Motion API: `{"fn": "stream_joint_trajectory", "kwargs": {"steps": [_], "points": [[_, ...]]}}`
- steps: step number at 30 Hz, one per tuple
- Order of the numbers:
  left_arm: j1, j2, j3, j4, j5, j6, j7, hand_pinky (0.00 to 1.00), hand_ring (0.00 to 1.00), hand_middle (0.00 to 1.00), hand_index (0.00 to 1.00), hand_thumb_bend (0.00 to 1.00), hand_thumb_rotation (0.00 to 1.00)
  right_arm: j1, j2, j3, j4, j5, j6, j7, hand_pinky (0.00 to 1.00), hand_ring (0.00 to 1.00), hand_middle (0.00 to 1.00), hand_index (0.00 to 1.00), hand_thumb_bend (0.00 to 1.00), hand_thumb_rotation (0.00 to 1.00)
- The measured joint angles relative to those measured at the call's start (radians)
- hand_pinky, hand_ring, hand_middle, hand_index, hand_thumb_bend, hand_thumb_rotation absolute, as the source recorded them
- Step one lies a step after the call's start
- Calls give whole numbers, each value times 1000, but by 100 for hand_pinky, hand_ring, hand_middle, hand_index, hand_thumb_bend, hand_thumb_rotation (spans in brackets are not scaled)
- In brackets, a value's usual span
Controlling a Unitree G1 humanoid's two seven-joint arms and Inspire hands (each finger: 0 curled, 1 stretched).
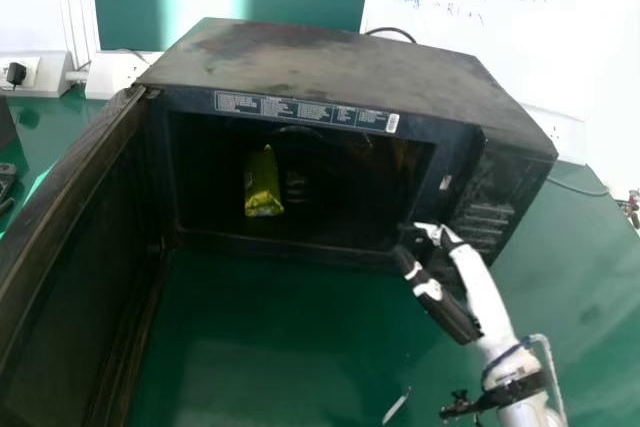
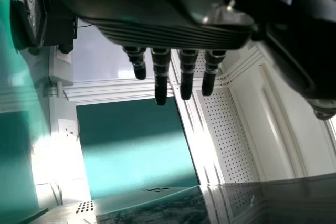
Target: Put biscuit inside oven
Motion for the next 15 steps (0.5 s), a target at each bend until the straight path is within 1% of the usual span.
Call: {"fn": "stream_joint_trajectory", "kwargs": {"steps": [4,8,9,10,11,12,15], "points": [[-9,2,1,8,0,0,1,73,87,95,96,83,100,40,0,-31,-39,7,5,3,100,80,82,80,84,72],[-11,2,2,13,1,0,10,73,87,94,96,84,99,85,1,-57,-68,24,5,6,98,80,82,80,84,71],[-13,3,2,14,1,0,11,73,88,95,97,85,99,101,1,-67,-74,30,-3,6,96,79,82,80,84,71],[-13,4,3,16,1,0,13,74,88,95,97,85,98,109,2,-73,-76,39,-11,6,90,79,82,80,84,71],[-14,6,3,20,1,0,12,74,88,95,97,85,98,116,3,-80,-79,46,-18,6,86,79,82,80,84,71],[-15,9,3,24,1,0,12,74,88,95,97,85,98,128,5,-90,-83,57,-26,6,85,79,82,80,85,71],[-17,16,3,28,1,1,13,73,87,95,97,86,97,155,14,-115,-102,90,-27,14,95,81,83,81,85,71]]}}
